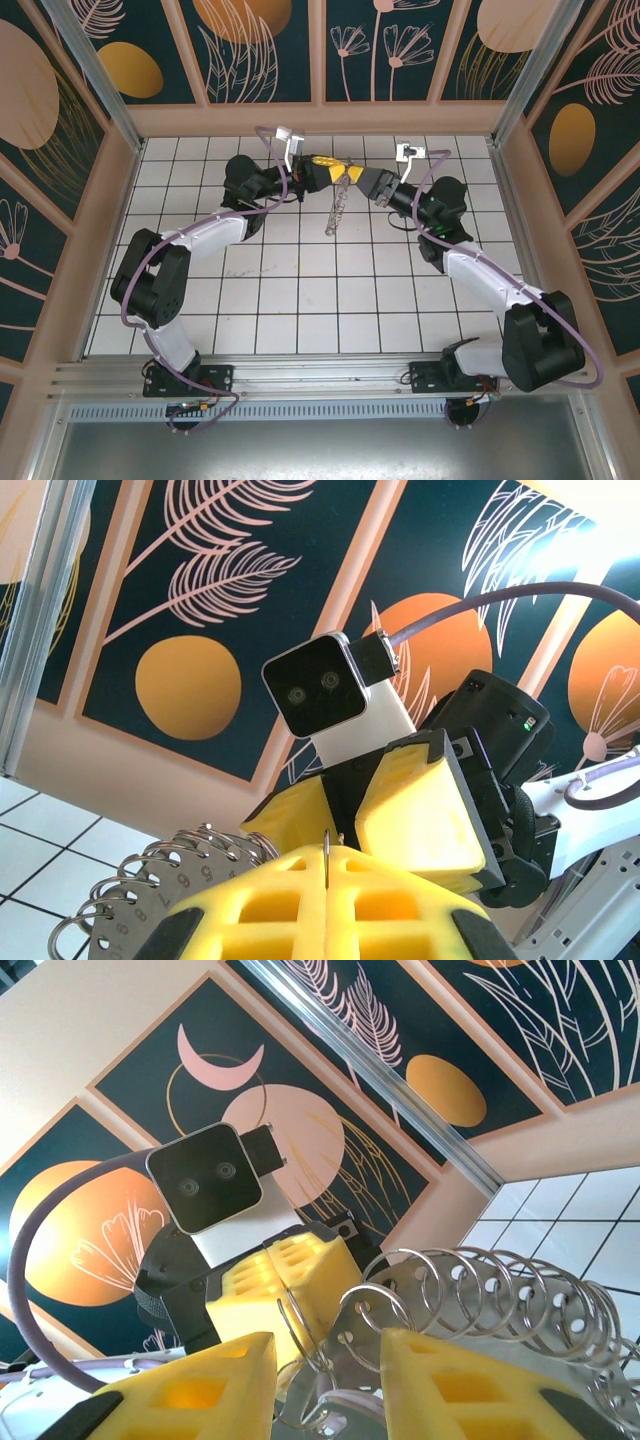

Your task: Put the keys on the keyring

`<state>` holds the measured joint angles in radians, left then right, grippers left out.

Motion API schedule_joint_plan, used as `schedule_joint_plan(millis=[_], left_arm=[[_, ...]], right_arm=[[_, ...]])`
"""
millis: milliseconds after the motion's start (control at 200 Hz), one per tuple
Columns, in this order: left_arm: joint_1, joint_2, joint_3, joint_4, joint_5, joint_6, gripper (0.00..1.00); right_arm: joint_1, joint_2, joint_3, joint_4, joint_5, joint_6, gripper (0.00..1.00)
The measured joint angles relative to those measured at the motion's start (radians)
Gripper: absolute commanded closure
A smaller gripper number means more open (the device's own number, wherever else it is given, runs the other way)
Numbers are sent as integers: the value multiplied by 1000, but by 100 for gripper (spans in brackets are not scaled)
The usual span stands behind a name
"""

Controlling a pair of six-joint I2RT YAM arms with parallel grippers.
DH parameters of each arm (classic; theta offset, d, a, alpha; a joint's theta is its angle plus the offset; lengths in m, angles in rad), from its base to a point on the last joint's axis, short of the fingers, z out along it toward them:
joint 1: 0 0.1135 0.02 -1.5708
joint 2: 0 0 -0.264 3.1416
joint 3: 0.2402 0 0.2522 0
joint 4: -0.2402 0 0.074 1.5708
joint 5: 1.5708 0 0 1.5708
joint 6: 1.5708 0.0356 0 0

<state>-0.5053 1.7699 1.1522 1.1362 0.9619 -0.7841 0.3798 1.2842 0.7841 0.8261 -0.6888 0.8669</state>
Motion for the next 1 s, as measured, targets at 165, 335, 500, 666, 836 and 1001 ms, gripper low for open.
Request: schedule_joint_plan(millis=[165, 335, 500, 666, 836, 1001], left_arm=[[0, 3, 0, 25, 0, -18, 100], [0, 10, 1, 42, 0, -39, 100], [-2, 15, 2, 43, 0, -51, 100], [-5, 22, 3, 49, 0, -59, 100], [-8, 26, 3, 51, 1, -60, 100], [-13, 26, 5, 57, 0, -66, 100]], right_arm=[[0, -66, 0, -62, 24, -49, 65], [0, -72, 0, -68, 26, -61, 66], [2, -42, 9, -66, 21, -61, 67], [12, -17, 29, -56, 13, -61, 70], [19, -11, 32, -46, 10, -61, 73], [22, -3, 32, -44, 6, -60, 78]])
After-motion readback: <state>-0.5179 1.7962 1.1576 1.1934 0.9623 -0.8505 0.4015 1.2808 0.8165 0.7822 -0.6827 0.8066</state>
